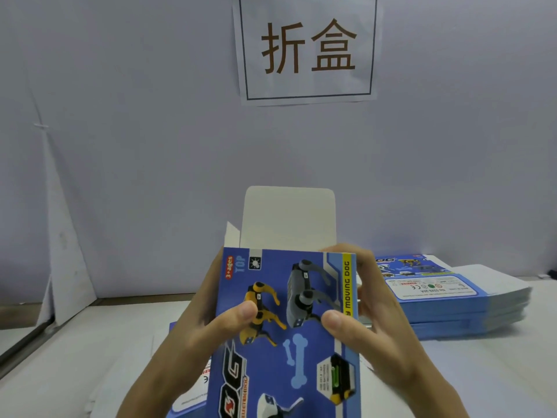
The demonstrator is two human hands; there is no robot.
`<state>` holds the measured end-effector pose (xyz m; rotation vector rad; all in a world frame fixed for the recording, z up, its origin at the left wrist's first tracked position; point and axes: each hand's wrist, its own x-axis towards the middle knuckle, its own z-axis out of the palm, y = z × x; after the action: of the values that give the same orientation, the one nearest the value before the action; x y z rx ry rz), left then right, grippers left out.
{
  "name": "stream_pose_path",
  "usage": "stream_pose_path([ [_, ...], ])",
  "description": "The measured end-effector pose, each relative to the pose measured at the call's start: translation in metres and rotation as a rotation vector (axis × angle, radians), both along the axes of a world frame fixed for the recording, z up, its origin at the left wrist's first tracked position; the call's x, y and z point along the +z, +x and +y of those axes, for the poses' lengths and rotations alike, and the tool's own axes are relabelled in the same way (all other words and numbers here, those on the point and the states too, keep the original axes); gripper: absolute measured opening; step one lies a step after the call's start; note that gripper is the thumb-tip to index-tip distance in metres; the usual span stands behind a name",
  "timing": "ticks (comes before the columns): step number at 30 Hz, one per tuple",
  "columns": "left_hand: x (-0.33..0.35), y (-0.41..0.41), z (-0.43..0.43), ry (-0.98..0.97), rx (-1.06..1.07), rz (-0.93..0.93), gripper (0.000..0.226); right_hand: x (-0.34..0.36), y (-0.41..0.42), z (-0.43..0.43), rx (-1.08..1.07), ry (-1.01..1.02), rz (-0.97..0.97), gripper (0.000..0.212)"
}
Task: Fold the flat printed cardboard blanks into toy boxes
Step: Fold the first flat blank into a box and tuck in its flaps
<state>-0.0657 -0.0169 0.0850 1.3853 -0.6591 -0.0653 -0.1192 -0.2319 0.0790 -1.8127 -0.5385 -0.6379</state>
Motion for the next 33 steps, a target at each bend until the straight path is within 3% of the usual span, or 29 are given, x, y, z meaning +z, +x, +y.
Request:
stream_pose_path([
  [3,0.003,-0.003,-0.004,0.009,0.078,-0.195,0.074,0.0,0.001,-0.002,0.101,0.063,0.03,0.052],
  [9,0.004,-0.009,-0.012,-0.08,0.194,-0.307,0.079,-0.004,0.0,0.003,0.205,0.16,0.003,0.043],
  [16,0.001,-0.008,-0.009,-0.181,0.128,-0.206,0.06,-0.003,0.002,0.004,0.138,0.103,0.052,0.049],
  [21,-0.004,-0.006,-0.014,-0.22,0.146,-0.18,0.012,-0.002,0.001,0.004,0.073,0.033,0.045,0.049],
  [33,-0.002,-0.007,-0.012,-0.22,0.104,-0.139,0.013,-0.001,0.0,0.006,0.094,0.002,0.021,0.043],
])
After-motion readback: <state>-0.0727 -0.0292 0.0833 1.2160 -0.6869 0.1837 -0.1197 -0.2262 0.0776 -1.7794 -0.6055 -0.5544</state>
